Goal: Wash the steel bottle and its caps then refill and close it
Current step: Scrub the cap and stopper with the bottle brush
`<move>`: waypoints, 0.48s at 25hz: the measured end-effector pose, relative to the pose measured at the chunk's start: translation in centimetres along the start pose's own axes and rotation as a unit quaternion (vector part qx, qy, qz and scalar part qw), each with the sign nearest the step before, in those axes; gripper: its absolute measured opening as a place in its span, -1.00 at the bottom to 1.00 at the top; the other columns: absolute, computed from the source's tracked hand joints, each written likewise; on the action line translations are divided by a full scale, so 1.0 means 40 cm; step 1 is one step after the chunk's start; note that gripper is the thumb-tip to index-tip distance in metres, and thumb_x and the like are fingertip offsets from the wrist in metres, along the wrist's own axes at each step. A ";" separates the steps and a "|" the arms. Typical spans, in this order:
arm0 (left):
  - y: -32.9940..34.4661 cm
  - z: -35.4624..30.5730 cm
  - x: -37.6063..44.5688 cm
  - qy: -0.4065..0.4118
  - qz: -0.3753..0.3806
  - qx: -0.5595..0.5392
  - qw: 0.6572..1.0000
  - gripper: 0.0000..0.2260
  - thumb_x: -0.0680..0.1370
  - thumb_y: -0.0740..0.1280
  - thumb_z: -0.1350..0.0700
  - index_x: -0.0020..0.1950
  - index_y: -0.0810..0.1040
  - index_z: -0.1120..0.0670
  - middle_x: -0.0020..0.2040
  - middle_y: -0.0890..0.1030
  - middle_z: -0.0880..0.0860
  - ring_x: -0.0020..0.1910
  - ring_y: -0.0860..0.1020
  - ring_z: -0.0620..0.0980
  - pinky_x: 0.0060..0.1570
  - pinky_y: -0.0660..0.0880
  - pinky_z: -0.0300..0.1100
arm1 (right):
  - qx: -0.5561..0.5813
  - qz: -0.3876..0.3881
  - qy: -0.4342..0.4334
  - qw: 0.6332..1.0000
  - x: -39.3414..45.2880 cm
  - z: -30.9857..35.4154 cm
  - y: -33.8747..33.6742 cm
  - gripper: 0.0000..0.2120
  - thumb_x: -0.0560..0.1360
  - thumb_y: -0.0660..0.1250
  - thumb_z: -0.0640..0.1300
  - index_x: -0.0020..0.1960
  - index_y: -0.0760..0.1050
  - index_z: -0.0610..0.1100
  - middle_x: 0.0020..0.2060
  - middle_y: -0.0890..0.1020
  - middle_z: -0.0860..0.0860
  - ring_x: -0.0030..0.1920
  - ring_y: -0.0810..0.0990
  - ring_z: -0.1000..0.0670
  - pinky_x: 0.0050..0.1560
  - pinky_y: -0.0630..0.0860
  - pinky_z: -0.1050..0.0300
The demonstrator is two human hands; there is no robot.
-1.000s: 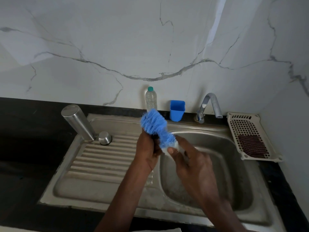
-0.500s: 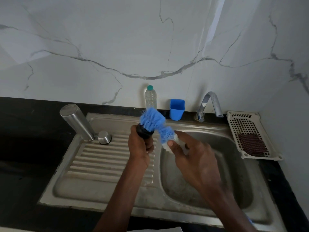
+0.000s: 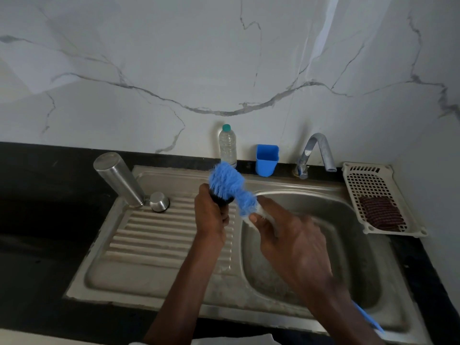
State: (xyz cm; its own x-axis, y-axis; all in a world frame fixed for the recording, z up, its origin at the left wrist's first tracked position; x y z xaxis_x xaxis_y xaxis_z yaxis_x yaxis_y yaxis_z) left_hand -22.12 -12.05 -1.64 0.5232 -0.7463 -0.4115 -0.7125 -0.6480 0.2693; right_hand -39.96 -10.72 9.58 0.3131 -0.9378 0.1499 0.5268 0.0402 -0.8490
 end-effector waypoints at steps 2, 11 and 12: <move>-0.007 -0.012 0.000 0.026 0.003 0.029 0.999 -0.67 0.71 0.07 0.07 -0.22 0.42 0.05 -0.52 0.34 -0.02 -0.57 0.22 -0.10 -0.54 0.12 -0.28 | 0.005 0.007 0.014 1.000 0.001 -0.010 -0.007 -0.66 0.63 0.14 0.22 0.37 0.38 0.21 -0.29 0.59 0.16 -0.39 0.56 0.16 -0.31 0.61 0.11; 0.011 0.046 -0.037 -0.092 -0.030 -0.029 0.995 -0.71 0.69 0.13 0.04 -0.17 0.49 0.06 -0.47 0.45 0.00 -0.52 0.36 -0.07 -0.49 0.27 -0.25 | 0.024 -0.019 0.022 0.999 -0.004 -0.011 -0.011 -0.63 0.64 0.24 0.18 0.42 0.32 0.23 -0.24 0.65 0.11 -0.30 0.62 0.07 -0.23 0.62 0.02; 0.019 0.068 -0.044 -0.136 -0.028 -0.073 0.988 -0.75 0.69 0.19 0.04 -0.13 0.53 0.08 -0.44 0.52 0.02 -0.49 0.45 -0.04 -0.48 0.36 -0.24 | 0.010 -0.030 0.007 0.999 -0.013 0.001 -0.003 -0.63 0.63 0.26 0.16 0.42 0.32 0.23 -0.28 0.64 0.10 -0.31 0.61 0.05 -0.26 0.57 0.06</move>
State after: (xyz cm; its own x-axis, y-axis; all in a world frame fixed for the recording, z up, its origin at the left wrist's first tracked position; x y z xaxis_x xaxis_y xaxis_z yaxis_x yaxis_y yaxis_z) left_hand -24.84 -10.80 -3.06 0.4001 -0.6533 -0.6428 -0.6015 -0.7164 0.3536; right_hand -40.15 -10.22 9.62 0.2690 -0.9438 0.1922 0.5605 -0.0089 -0.8281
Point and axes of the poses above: each hand's wrist, its own x-axis towards the middle knuckle, its own y-axis out of the palm, z = x × y, the point moved 10 cm from there along x, towards the middle knuckle
